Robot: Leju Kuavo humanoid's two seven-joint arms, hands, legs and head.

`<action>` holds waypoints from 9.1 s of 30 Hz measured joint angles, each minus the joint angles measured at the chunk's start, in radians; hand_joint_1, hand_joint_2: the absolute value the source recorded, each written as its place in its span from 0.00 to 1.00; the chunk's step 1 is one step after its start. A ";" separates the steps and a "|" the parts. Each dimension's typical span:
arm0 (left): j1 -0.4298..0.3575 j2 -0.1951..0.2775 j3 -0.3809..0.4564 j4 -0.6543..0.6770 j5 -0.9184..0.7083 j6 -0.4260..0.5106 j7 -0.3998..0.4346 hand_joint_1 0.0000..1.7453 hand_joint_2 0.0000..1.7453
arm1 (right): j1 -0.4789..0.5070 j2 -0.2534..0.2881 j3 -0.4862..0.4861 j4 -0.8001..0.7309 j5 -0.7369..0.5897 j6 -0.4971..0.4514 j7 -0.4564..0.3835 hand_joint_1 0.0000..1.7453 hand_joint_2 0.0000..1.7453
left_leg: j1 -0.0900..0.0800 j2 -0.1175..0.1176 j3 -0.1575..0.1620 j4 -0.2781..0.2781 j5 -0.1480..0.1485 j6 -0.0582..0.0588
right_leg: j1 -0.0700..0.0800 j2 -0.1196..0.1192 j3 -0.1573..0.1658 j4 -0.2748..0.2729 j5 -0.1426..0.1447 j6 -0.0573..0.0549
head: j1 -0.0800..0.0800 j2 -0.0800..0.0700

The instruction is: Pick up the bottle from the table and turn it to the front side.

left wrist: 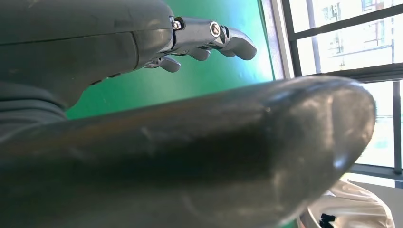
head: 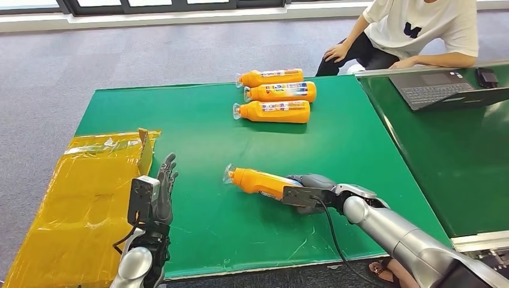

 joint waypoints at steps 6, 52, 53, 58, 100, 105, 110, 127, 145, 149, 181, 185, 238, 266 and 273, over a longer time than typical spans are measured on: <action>0.008 0.000 0.000 -0.012 -0.006 0.006 -0.005 0.00 0.00 | 0.031 -0.005 -0.026 -0.021 0.010 -0.041 -0.015 1.00 1.00 | 0.000 0.000 0.001 0.000 0.000 0.000 | 0.000 0.000 0.000 0.000 0.000 0.000 | 0.000 0.000; -0.037 -0.044 -0.033 0.002 -0.046 0.043 -0.177 0.00 0.00 | 0.526 0.343 -0.451 -0.544 0.657 -1.025 -0.340 1.00 1.00 | 0.002 -0.004 -0.014 -0.001 0.001 -0.001 | 0.000 -0.003 -0.012 0.000 -0.002 0.000 | 0.000 0.000; -0.044 -0.043 -0.042 0.001 -0.050 0.018 -0.185 0.00 0.00 | 0.513 0.351 -0.452 -0.527 0.618 -1.024 -0.350 1.00 1.00 | 0.002 -0.004 -0.014 -0.001 0.001 -0.001 | 0.000 -0.003 -0.012 0.000 -0.001 0.000 | 0.000 0.000; -0.070 -0.038 -0.069 -0.006 -0.057 -0.033 -0.194 0.00 0.00 | 0.477 0.376 -0.456 -0.468 0.550 -1.020 -0.372 1.00 1.00 | 0.002 -0.004 -0.014 -0.001 0.001 -0.001 | 0.000 -0.003 -0.012 0.000 -0.001 -0.001 | 0.000 0.000; -0.092 -0.028 -0.099 -0.095 -0.108 -0.093 -0.246 0.00 1.00 | 0.433 0.409 -0.469 -0.403 0.374 -0.878 -0.410 1.00 1.00 | 0.002 -0.004 -0.015 -0.001 0.001 -0.001 | 0.000 -0.003 -0.013 0.000 -0.001 -0.001 | 0.000 0.000; -0.091 -0.014 -0.100 -0.136 -0.107 -0.124 -0.250 0.00 1.00 | 0.408 0.409 -0.492 -0.397 0.326 -0.817 -0.431 1.00 1.00 | 0.002 -0.005 -0.015 -0.001 0.001 -0.001 | 0.000 -0.003 -0.013 0.000 -0.001 -0.001 | 0.000 0.000; -0.088 0.000 -0.111 -0.164 -0.104 -0.167 -0.247 0.00 1.00 | 0.384 0.409 -0.493 -0.390 0.324 -0.778 -0.446 1.00 1.00 | 0.002 -0.005 -0.015 -0.001 0.001 -0.001 | 0.000 -0.003 -0.013 0.000 -0.001 -0.001 | 0.000 0.000; -0.135 0.012 -0.232 -0.159 -0.143 -0.256 -0.200 0.00 1.00 | 0.319 0.425 -0.493 -0.308 0.283 -0.741 -0.461 1.00 1.00 | 0.002 -0.005 -0.015 -0.001 0.002 -0.001 | 0.000 -0.003 -0.014 0.000 -0.001 -0.001 | 0.000 0.000; -0.350 -0.070 -0.276 0.027 -0.081 -0.248 -0.053 0.00 1.00 | 0.303 0.455 -0.555 -0.290 0.249 -0.734 -0.418 1.00 1.00 | 0.002 -0.005 -0.015 0.000 0.002 -0.002 | 0.000 -0.003 -0.014 0.000 0.000 -0.001 | 0.000 0.000; -0.413 -0.090 -0.276 0.111 -0.075 -0.233 -0.043 0.00 1.00 | 0.312 0.466 -0.558 -0.293 0.252 -0.731 -0.413 1.00 1.00 | 0.002 -0.004 -0.015 0.000 0.002 -0.002 | 0.000 -0.003 -0.014 0.000 0.001 -0.001 | 0.000 0.000; -0.517 -0.122 -0.275 0.334 -0.070 -0.194 -0.054 0.00 1.00 | 0.359 0.476 -0.560 -0.349 0.311 -0.736 -0.380 1.00 1.00 | 0.002 -0.005 -0.016 0.000 0.002 -0.002 | 0.000 -0.003 -0.014 0.000 0.001 -0.001 | 0.000 0.000; -0.534 -0.124 -0.274 0.367 -0.065 -0.186 -0.055 0.00 1.00 | 0.360 0.476 -0.560 -0.349 0.306 -0.734 -0.375 1.00 1.00 | 0.002 -0.005 -0.016 0.000 0.002 -0.002 | 0.000 -0.003 -0.014 0.000 0.001 -0.001 | 0.000 0.000; -0.541 -0.029 -0.042 0.460 -0.139 -0.060 -0.083 0.00 1.00 | 0.465 0.434 -0.498 -0.564 0.415 -0.763 -0.340 1.00 1.00 | 0.002 -0.008 -0.020 0.000 0.005 -0.003 | 0.001 -0.006 -0.017 0.001 0.001 -0.003 | 0.000 0.000; -0.483 -0.021 0.003 0.389 -0.132 -0.165 -0.058 0.00 1.00 | 0.424 0.424 -0.487 -0.531 0.440 -0.746 -0.323 1.00 1.00 | 0.002 -0.008 -0.020 0.000 0.005 -0.003 | 0.001 -0.006 -0.017 0.001 0.001 -0.003 | 0.000 0.000; -0.382 -0.012 0.001 0.245 -0.107 -0.228 -0.013 0.00 1.00 | 0.421 0.423 -0.487 -0.515 0.470 -0.742 -0.332 1.00 1.00 | 0.002 -0.008 -0.021 0.000 0.004 -0.003 | 0.001 -0.006 -0.017 0.001 0.001 -0.003 | 0.000 0.000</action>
